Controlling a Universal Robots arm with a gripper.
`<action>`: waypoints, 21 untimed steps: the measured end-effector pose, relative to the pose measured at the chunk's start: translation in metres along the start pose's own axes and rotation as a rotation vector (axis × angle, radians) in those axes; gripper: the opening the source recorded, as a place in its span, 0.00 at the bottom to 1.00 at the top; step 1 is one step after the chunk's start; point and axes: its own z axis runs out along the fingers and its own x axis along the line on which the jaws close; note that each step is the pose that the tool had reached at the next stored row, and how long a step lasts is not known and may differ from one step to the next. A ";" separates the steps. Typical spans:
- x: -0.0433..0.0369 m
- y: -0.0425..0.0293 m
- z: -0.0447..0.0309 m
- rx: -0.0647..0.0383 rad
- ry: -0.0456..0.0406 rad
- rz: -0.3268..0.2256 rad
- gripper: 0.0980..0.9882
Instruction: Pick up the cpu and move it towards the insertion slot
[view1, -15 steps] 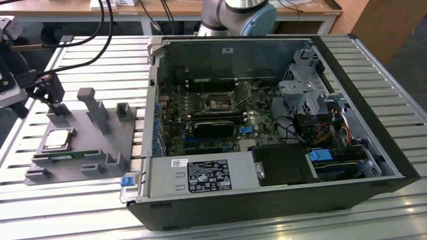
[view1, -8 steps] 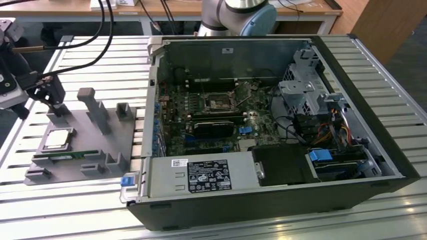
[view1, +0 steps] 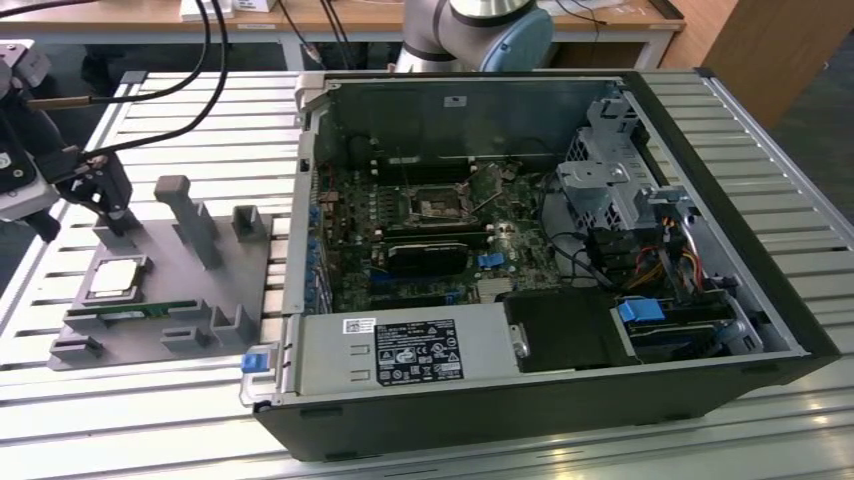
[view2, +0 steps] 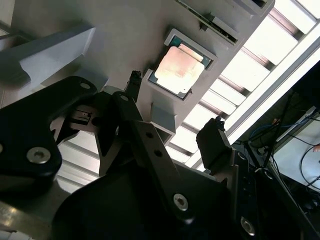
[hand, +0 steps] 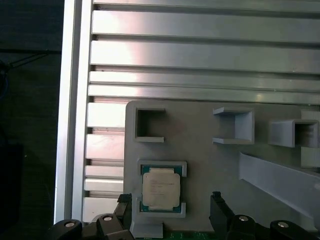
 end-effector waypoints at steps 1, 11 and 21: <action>0.0000 0.0000 0.0006 0.001 0.0000 0.000 0.70; 0.0000 -0.0002 0.0077 0.004 0.0001 0.000 0.70; 0.0008 -0.0021 0.0164 0.004 0.0003 0.000 0.70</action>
